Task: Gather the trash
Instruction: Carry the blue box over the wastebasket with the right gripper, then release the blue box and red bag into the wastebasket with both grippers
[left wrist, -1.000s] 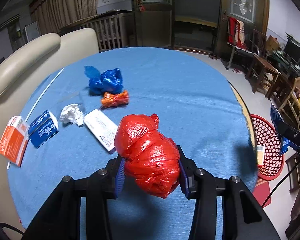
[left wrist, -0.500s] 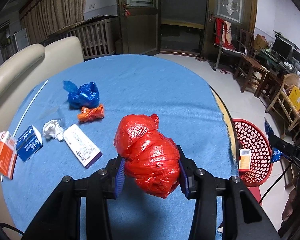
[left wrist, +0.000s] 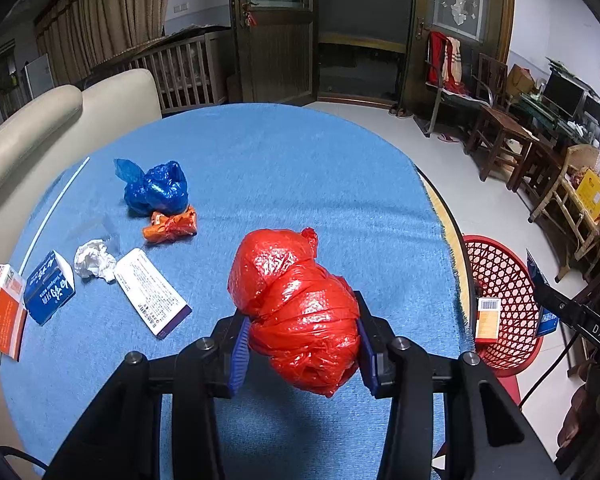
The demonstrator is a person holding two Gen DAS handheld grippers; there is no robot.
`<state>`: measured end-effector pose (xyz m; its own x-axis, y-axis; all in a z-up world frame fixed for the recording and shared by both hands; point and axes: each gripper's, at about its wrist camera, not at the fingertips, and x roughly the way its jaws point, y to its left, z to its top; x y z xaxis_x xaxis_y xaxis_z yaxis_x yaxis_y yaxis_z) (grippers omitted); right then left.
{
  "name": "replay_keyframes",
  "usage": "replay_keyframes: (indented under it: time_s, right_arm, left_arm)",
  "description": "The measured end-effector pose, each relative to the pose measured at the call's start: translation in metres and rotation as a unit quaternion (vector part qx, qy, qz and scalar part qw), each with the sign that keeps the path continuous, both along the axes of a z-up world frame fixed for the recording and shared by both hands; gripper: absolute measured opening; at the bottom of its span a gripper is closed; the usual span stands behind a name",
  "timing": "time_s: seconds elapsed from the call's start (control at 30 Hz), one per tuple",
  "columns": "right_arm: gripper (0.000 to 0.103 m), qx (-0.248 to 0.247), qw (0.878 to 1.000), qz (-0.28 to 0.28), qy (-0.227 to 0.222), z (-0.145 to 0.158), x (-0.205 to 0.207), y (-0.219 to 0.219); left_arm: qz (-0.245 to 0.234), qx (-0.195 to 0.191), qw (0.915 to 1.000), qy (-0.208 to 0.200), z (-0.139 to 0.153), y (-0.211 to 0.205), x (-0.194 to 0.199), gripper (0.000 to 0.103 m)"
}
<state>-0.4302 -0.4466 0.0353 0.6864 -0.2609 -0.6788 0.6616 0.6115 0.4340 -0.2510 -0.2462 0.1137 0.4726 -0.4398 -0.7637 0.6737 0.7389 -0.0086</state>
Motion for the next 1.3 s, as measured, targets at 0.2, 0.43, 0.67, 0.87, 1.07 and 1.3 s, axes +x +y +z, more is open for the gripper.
replay_keyframes:
  time_s: [0.2, 0.43, 0.67, 0.87, 1.07, 1.3]
  right_arm:
    - [0.076, 0.000, 1.000, 0.001, 0.004, -0.001, 0.003, 0.000]
    - [0.076, -0.004, 1.000, -0.014, 0.013, -0.004, -0.002, -0.005]
    - [0.076, -0.003, 0.999, -0.024, 0.028, -0.014, -0.006, -0.013]
    - [0.077, 0.003, 0.998, -0.031, 0.047, -0.025, -0.007, -0.023]
    - [0.079, 0.020, 0.997, -0.031, 0.071, -0.041, -0.004, -0.031]
    - [0.080, 0.042, 0.995, -0.046, 0.078, -0.050, -0.009, -0.041]
  left_arm:
    - [0.006, -0.005, 1.0000, 0.004, -0.001, 0.004, 0.004, 0.047]
    - [0.006, -0.009, 0.9999, 0.007, 0.000, 0.004, 0.003, 0.047]
    - [-0.002, -0.008, 1.0000, 0.003, 0.000, 0.000, 0.002, 0.047]
    - [-0.009, -0.005, 0.9999, 0.003, -0.001, -0.006, 0.001, 0.047]
    - [-0.019, -0.001, 0.9998, 0.001, -0.001, -0.016, -0.004, 0.047]
    - [-0.039, 0.002, 0.9992, -0.001, 0.001, -0.033, -0.009, 0.047]
